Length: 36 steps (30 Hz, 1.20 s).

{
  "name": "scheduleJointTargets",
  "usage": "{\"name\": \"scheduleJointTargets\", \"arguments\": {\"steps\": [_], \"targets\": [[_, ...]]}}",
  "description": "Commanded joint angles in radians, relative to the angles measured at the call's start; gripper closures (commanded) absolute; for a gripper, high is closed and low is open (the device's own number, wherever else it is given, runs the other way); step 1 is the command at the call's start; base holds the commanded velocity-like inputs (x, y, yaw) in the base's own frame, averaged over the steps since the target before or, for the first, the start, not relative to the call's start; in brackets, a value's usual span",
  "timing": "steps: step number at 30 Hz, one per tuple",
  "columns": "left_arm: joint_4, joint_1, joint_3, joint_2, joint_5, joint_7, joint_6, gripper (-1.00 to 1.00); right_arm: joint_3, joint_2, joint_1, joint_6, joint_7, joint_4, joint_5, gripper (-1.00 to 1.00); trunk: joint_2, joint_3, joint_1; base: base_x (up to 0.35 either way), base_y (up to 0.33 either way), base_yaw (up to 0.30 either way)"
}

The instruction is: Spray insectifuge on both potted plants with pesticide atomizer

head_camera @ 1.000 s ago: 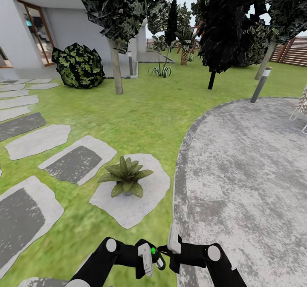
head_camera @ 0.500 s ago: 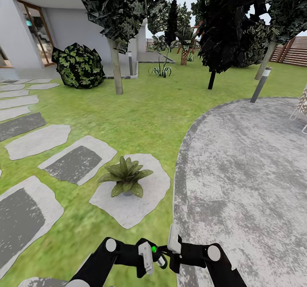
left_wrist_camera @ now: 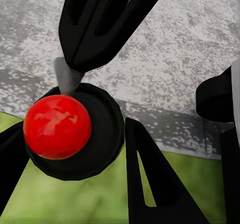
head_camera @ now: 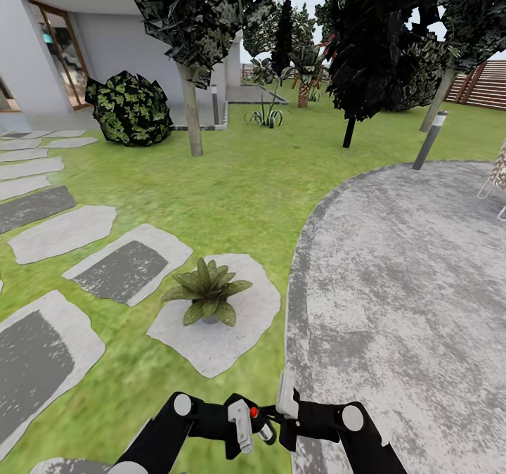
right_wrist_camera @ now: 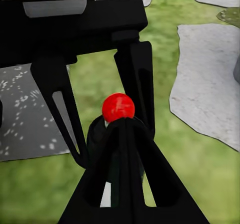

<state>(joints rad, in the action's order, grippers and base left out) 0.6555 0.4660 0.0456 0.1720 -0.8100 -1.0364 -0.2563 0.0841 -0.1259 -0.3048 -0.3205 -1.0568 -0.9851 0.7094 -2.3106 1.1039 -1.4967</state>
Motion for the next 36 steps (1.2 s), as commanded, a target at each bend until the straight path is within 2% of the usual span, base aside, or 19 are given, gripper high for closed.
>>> {"name": "scheduleJointTargets", "arguments": {"steps": [1, 4, 7, 11, 14, 16, 17, 18, 19, 23, 25, 26, 27, 30, 31, 33, 34, 36], "targets": [[0.0, 0.0, 0.004, -0.002, -0.008, -0.003, -0.005, 1.0, 0.004, -0.001, 0.0, -0.005, -0.004, -0.001, 0.007, 1.0, 0.0, 0.001, 0.0, 0.0, 0.0, 0.0], [-0.002, 0.002, 0.005, -0.03, -0.012, -0.002, -0.003, 1.0, 0.004, -0.001, 0.0, -0.006, -0.004, -0.001, 0.007, 1.0, 0.0, 0.001, 0.0, 0.0, 0.0, 0.0], [-0.018, 0.002, 0.006, -0.099, -0.015, -0.002, -0.002, 1.0, 0.004, -0.001, 0.0, -0.006, -0.004, 0.0, 0.007, 1.0, 0.0, 0.001, 0.0, 0.0, 0.0, 0.0], [-0.022, 0.001, 0.011, -0.168, -0.014, -0.002, -0.001, 1.0, 0.004, -0.001, 0.0, -0.006, -0.004, 0.0, 0.008, 1.0, 0.0, 0.001, 0.0, 0.0, 0.0, 0.0], [-0.023, -0.007, 0.013, -0.246, -0.01, -0.002, -0.002, 1.0, 0.004, 0.0, 0.0, -0.006, -0.004, 0.0, 0.01, 1.0, 0.0, 0.001, 0.0, 0.0, 0.0, 0.0], [-0.04, -0.01, 0.014, -0.313, -0.006, -0.002, -0.004, 1.0, 0.004, 0.0, 0.0, -0.005, -0.005, 0.001, 0.01, 1.0, 0.0, 0.001, 0.0, 0.0, 0.0, 0.0], [-0.055, -0.011, 0.015, -0.333, -0.005, -0.002, -0.005, 1.0, 0.003, 0.0, 0.0, -0.006, -0.005, 0.001, 0.009, -1.0, 0.0, 0.001, 0.0, 0.0, 0.0, 0.0], [-0.096, -0.011, 0.015, -0.369, -0.006, 0.0, -0.005, 1.0, 0.003, 0.001, 0.0, -0.006, -0.005, 0.002, 0.009, -1.0, 0.0, 0.001, 0.0, 0.0, 0.0, 0.0], [-0.118, -0.012, 0.016, -0.39, -0.007, 0.003, -0.006, 1.0, 0.003, 0.001, 0.0, -0.006, -0.005, 0.002, 0.009, -1.0, 0.0, 0.001, 0.0, 0.0, 0.0, 0.0], [-0.142, -0.012, 0.019, -0.43, -0.009, 0.016, -0.004, 1.0, 0.005, 0.004, 0.0, -0.007, -0.003, 0.002, 0.013, -1.0, 0.0, 0.001, 0.0, 0.0, 0.0, 0.0], [-0.145, -0.012, 0.033, -0.44, -0.008, 0.066, -0.002, 1.0, 0.007, 0.005, 0.0, -0.009, 0.0, 0.004, 0.014, -1.0, 0.0, 0.001, 0.0, 0.0, 0.0, 0.0], [-0.146, -0.012, 0.05, -0.441, -0.007, 0.093, -0.002, 1.0, 0.008, 0.006, 0.0, -0.009, 0.007, 0.004, 0.014, -1.0, 0.0, 0.001, 0.0, 0.0, 0.0, 0.0], [-0.151, -0.012, 0.089, -0.441, -0.005, 0.137, -0.002, 1.0, 0.012, 0.009, 0.0, -0.01, 0.03, 0.006, 0.014, -1.0, 0.0, 0.001, 0.0, 0.0, 0.0, 0.0], [-0.209, -0.014, 0.232, -0.431, 0.007, 0.238, -0.004, 1.0, 0.049, 0.036, 0.0, -0.009, 0.136, 0.039, 0.013, -1.0, 0.0, 0.001, 0.0, 0.0, 0.0, 0.0], [-0.254, -0.015, 0.32, -0.427, 0.04, 0.289, -0.006, 1.0, 0.096, 0.047, 0.0, -0.008, 0.19, 0.081, 0.012, -1.0, 0.0, 0.001, 0.0, 0.0, 0.0, 0.0], [-0.305, -0.015, 0.421, -0.419, 0.108, 0.354, -0.016, 1.0, 0.186, 0.058, 0.0, -0.009, 0.262, 0.176, 0.012, -1.0, 0.0, 0.001, 0.0, 0.0, 0.0, 0.0], [-0.34, -0.015, 0.477, -0.415, 0.162, 0.394, -0.036, 1.0, 0.274, 0.07, 0.0, -0.01, 0.326, 0.264, 0.012, -1.0, 0.0, 0.001, 0.0, 0.0, 0.0, 0.0], [-0.398, -0.015, 0.524, -0.412, 0.229, 0.451, -0.072, 1.0, 0.399, 0.084, 0.0, -0.012, 0.43, 0.368, 0.012, -1.0, 0.0, 0.001, 0.0, 0.0, 0.0, 0.0]]}}
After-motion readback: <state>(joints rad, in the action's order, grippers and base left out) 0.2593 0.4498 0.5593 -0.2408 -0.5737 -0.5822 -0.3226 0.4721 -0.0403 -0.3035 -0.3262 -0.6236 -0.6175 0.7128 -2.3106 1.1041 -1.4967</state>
